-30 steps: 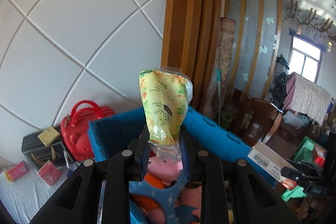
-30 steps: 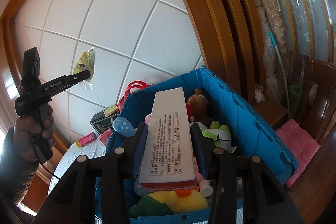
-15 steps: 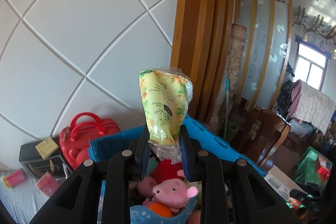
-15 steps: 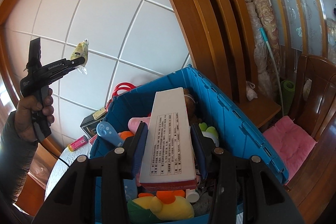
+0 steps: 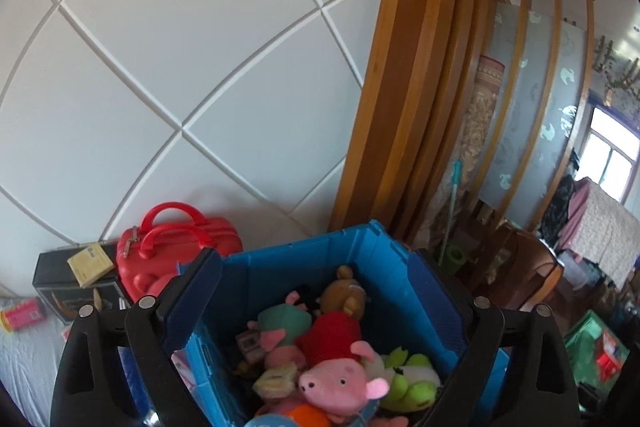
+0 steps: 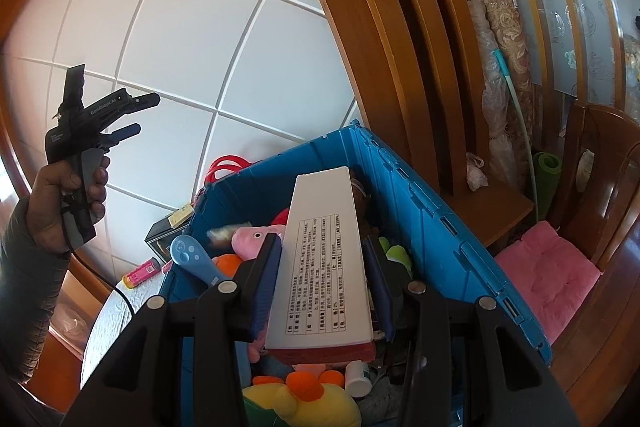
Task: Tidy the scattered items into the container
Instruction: 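Open both grippers to drop the soap pack and medicine box into the crate, then move both grippers back from the crate toward the remaining bed items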
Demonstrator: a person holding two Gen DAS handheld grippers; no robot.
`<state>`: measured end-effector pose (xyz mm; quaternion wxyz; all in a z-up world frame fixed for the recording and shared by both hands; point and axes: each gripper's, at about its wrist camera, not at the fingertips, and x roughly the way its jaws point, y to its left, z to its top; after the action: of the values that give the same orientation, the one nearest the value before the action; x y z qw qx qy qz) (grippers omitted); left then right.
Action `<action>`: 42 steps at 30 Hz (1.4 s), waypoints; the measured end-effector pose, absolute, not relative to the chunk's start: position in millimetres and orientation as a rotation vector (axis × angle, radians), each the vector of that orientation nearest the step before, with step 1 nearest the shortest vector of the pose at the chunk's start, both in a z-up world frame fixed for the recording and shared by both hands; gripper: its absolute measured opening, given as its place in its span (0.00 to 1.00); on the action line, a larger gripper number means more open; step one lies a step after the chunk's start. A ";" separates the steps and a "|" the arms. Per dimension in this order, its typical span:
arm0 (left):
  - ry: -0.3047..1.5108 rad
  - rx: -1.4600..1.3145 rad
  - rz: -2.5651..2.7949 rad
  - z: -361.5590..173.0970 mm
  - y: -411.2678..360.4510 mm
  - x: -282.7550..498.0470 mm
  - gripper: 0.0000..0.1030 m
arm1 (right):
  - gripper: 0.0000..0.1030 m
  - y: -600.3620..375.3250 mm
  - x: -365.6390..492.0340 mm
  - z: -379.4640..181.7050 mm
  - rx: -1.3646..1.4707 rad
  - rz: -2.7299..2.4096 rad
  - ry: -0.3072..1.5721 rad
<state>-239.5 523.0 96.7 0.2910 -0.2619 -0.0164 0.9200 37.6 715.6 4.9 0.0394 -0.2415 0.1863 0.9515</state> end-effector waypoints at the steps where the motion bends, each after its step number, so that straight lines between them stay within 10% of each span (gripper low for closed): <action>1: -0.039 -0.696 2.453 95.8 522.2 -239.2 0.92 | 0.40 716.0 37.6 5.2 -0.727 2.926 0.584; 7: -0.021 -0.668 2.455 97.1 517.2 -233.7 0.92 | 0.67 713.5 34.0 11.7 -0.694 2.959 0.602; 21: -0.068 -0.709 2.557 86.1 449.6 -218.8 0.92 | 0.67 686.1 18.2 14.1 -0.727 3.035 0.569; 34: -0.153 -0.824 2.767 54.3 293.6 -182.3 0.92 | 0.99 592.1 -21.0 22.7 -0.778 3.239 0.487; 42: -0.168 -0.912 2.793 18.6 213.6 -171.5 0.92 | 1.00 510.9 -35.5 23.9 -0.849 3.294 0.419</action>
<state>-171.5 213.5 18.6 0.0993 -0.3085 -0.0566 0.9443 -35.5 510.9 23.9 -0.1424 -0.2452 0.1209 0.9513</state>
